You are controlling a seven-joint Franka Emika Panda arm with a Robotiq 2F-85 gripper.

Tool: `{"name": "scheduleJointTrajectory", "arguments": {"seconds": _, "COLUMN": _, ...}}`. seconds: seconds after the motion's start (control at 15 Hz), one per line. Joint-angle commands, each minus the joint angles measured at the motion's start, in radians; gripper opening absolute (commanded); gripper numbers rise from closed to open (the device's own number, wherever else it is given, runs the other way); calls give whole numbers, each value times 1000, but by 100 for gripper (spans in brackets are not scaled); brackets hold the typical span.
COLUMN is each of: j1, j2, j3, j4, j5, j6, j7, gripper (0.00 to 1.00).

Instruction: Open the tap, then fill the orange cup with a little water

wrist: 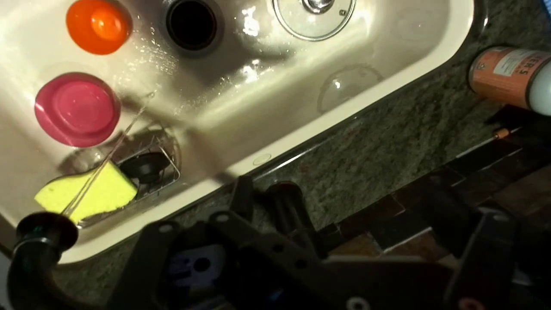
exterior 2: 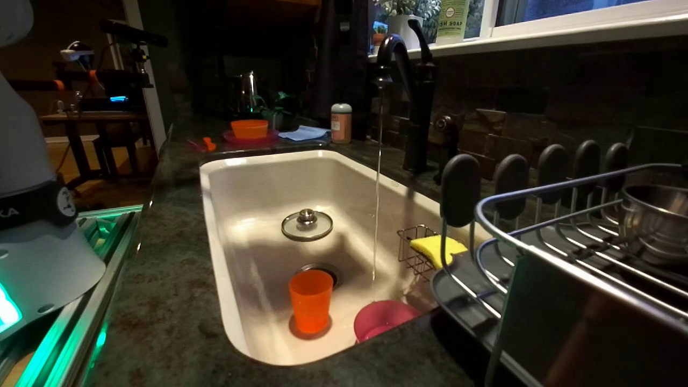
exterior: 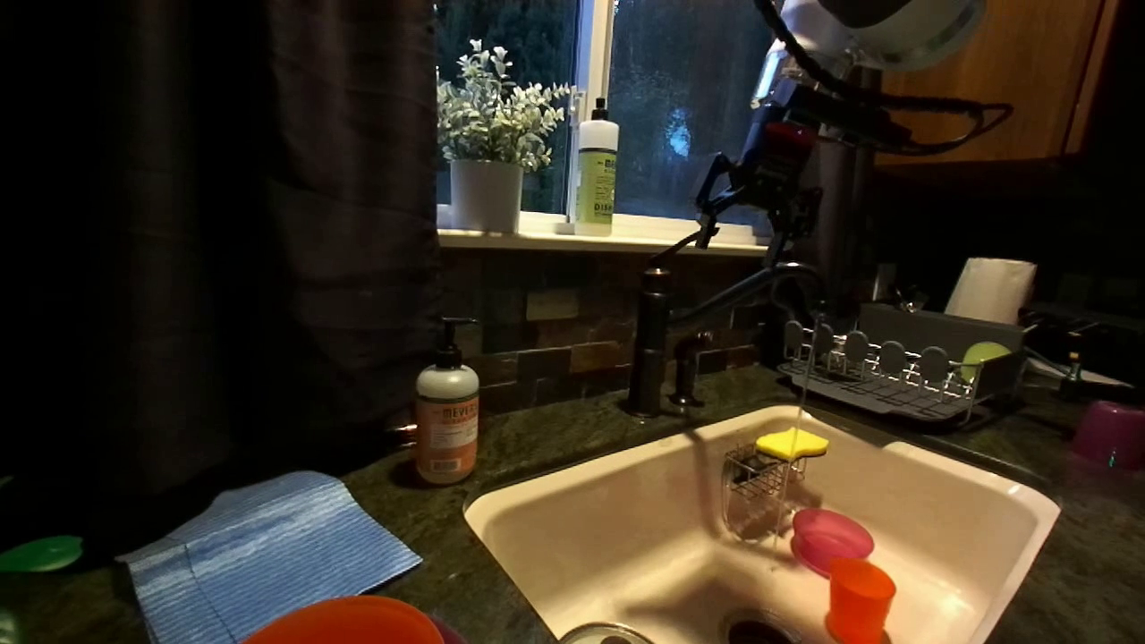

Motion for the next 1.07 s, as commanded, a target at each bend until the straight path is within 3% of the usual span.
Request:
{"name": "scheduleJointTrajectory", "arguments": {"seconds": 0.0, "j1": 29, "j2": 42, "j3": 22, "j4": -22, "j5": -1, "j6": 6, "j7": 135, "gripper": 100}}
{"name": "scheduleJointTrajectory", "arguments": {"seconds": 0.13, "j1": 43, "j2": 47, "j3": 24, "j4": -50, "j5": 10, "j6": -22, "j7": 206, "gripper": 100}}
{"name": "scheduleJointTrajectory", "arguments": {"seconds": 0.33, "j1": 67, "j2": 39, "j3": 7, "j4": -105, "j5": 15, "j6": -36, "j7": 187, "gripper": 100}}
{"name": "scheduleJointTrajectory", "arguments": {"seconds": 0.6, "j1": 58, "j2": 27, "j3": 10, "j4": -172, "j5": -67, "j6": -66, "j7": 190, "gripper": 100}}
{"name": "scheduleJointTrajectory", "arguments": {"seconds": 0.87, "j1": 27, "j2": 39, "j3": 7, "j4": -208, "j5": -199, "j6": -7, "j7": 230, "gripper": 100}}
{"name": "scheduleJointTrajectory", "arguments": {"seconds": 0.93, "j1": 48, "j2": 51, "j3": -4, "j4": -180, "j5": -141, "j6": -41, "j7": 194, "gripper": 100}}
{"name": "scheduleJointTrajectory", "arguments": {"seconds": 1.0, "j1": 42, "j2": 51, "j3": -6, "j4": -184, "j5": -165, "j6": -36, "j7": 202, "gripper": 100}}
